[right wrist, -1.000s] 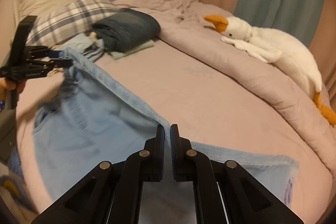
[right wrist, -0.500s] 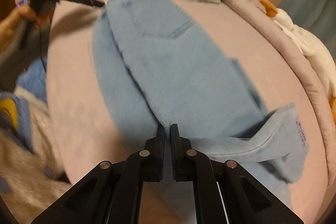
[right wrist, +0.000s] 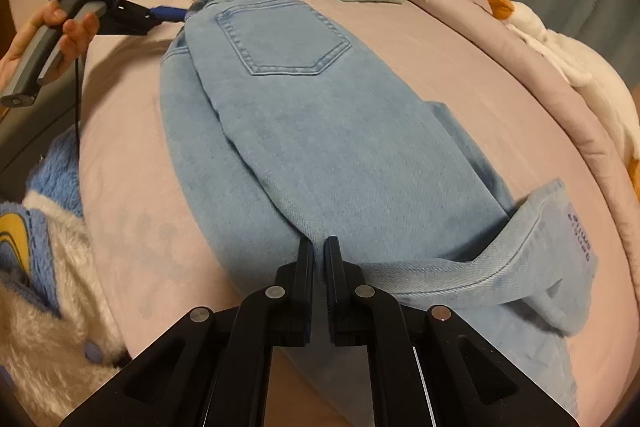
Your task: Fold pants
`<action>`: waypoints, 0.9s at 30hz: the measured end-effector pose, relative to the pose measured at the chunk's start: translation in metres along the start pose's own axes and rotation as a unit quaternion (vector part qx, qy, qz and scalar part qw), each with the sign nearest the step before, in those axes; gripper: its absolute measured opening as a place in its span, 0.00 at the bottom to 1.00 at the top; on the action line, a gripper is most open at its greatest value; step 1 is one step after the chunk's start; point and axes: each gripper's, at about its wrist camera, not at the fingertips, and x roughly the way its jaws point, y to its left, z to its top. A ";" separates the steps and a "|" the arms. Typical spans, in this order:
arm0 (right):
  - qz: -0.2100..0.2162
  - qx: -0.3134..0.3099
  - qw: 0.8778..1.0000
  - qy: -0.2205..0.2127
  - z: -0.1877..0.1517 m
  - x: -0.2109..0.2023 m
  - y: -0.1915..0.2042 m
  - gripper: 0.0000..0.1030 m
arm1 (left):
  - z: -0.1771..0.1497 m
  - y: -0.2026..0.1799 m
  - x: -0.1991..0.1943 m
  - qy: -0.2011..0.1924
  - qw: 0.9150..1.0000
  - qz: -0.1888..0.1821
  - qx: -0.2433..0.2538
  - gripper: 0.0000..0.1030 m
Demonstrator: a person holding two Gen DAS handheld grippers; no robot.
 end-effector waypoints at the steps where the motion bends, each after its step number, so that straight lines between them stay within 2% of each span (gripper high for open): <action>1: -0.002 0.001 1.000 -0.004 0.002 -0.001 -0.001 0.05 | -0.002 -0.009 -0.005 -0.007 1.000 0.005 0.018 0.16; 5: 0.014 0.017 0.999 -0.030 -0.002 -0.028 0.000 0.05 | -0.013 -0.023 -0.025 -0.011 0.999 0.008 0.039 0.16; 7: 0.010 0.005 0.999 -0.038 -0.002 -0.040 0.001 0.05 | -0.019 -0.019 -0.025 -0.001 0.998 0.025 0.053 0.16; 9: 0.011 -0.009 0.999 -0.036 -0.006 -0.049 0.006 0.05 | -0.026 -0.003 -0.021 0.018 0.997 0.048 0.049 0.16; 13: 0.024 -0.030 0.999 -0.015 -0.016 -0.042 0.025 0.05 | -0.030 0.018 -0.010 0.035 0.997 0.059 0.038 0.18; 15: 0.014 -0.041 0.999 0.002 -0.021 -0.027 0.034 0.05 | -0.028 0.019 -0.007 0.033 0.996 0.074 0.047 0.31; 17: 0.023 -0.034 0.999 0.027 -0.022 -0.012 0.037 0.05 | -0.028 0.016 -0.009 0.028 0.992 0.104 0.065 0.42; 19: 0.017 -0.035 0.999 0.021 -0.020 -0.009 0.037 0.06 | -0.031 0.012 -0.020 0.024 0.989 0.119 0.085 0.43; 22: 0.036 -0.005 0.999 0.009 -0.016 -0.019 0.024 0.06 | -0.034 0.001 -0.043 -0.008 0.980 0.150 0.128 0.44; 23: 0.055 0.018 0.998 -0.001 -0.016 -0.027 0.015 0.06 | -0.035 -0.005 -0.049 -0.022 0.977 0.158 0.144 0.44; 25: 0.085 0.058 0.994 -0.024 -0.018 -0.038 0.001 0.07 | -0.037 -0.014 -0.054 -0.037 0.974 0.154 0.163 0.45; 26: 0.103 0.088 0.990 -0.039 -0.020 -0.043 -0.010 0.12 | -0.038 -0.022 -0.053 -0.037 0.974 0.145 0.171 0.45; 27: 0.110 0.118 0.986 -0.050 -0.021 -0.043 -0.020 0.21 | -0.041 -0.030 -0.049 -0.033 0.974 0.130 0.181 0.45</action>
